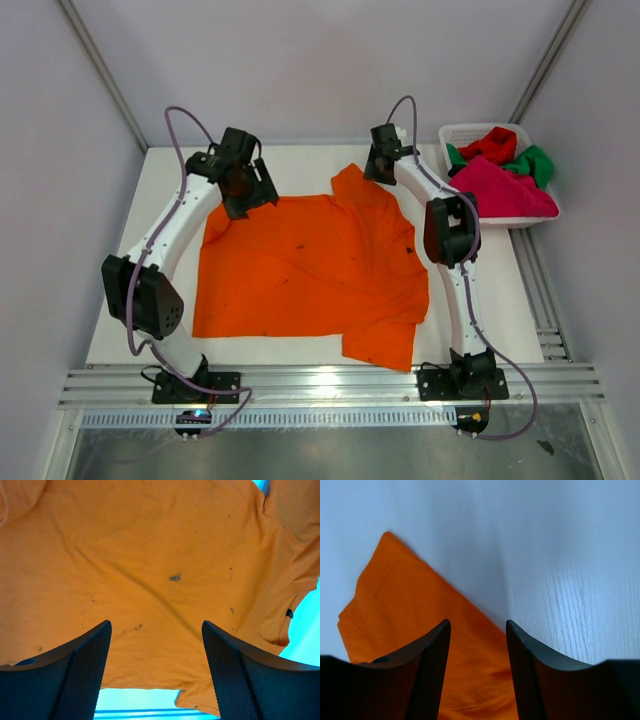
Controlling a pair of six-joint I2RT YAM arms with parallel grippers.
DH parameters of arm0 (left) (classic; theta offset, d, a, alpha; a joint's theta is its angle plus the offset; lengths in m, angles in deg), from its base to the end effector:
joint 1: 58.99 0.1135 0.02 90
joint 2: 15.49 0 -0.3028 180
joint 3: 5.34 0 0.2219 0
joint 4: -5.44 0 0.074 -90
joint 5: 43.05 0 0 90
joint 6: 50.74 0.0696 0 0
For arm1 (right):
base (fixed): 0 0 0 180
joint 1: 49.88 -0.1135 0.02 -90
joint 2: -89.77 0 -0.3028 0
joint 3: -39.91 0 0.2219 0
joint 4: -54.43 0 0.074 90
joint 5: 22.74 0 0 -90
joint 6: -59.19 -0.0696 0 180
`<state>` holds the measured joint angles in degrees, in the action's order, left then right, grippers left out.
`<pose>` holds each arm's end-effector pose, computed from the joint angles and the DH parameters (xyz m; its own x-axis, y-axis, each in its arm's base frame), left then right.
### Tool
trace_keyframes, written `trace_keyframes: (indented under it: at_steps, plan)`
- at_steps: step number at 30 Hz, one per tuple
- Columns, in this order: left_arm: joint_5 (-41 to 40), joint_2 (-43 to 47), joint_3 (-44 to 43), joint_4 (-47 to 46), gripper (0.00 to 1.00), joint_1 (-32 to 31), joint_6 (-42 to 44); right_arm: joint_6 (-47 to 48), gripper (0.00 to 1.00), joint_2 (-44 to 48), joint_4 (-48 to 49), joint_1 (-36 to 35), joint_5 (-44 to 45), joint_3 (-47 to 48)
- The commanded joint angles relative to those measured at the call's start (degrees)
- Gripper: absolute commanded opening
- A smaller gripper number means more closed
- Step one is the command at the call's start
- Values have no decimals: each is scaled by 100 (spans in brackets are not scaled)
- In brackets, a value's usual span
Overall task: Fold and stack the t-shirts
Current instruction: Flatten out the tshirt
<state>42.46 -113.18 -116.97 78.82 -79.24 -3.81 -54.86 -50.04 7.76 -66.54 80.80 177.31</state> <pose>0.3291 -0.1156 0.3436 -0.8003 -0.4304 -0.4175 -0.3269 0.8969 -0.2980 0.5467 0.1466 0.1925 -0.7148 0.1997 -0.6702 0.1746 0.9790 0.1054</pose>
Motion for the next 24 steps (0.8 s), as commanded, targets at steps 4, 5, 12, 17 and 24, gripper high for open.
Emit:
trace_keyframes:
  at_steps: [4, 5, 12, 17, 24]
  plan:
    - [-61, 285, 49, -39, 76, -23, -149, -416, 53, -46, -22, 67, -712, 292]
    - [-61, 286, 49, -30, 75, -14, -149, -407, 53, -73, 4, 67, -756, 292]
    - [-140, 373, 75, 67, 75, -23, -184, -407, 53, -117, -13, 67, -950, 187]
    - [-210, 452, 111, 163, 75, -14, -193, -381, 53, -143, 84, 67, -941, 98]
    - [-193, 461, 155, 269, 75, -23, -219, -644, 53, -327, -57, 172, -1073, 195]
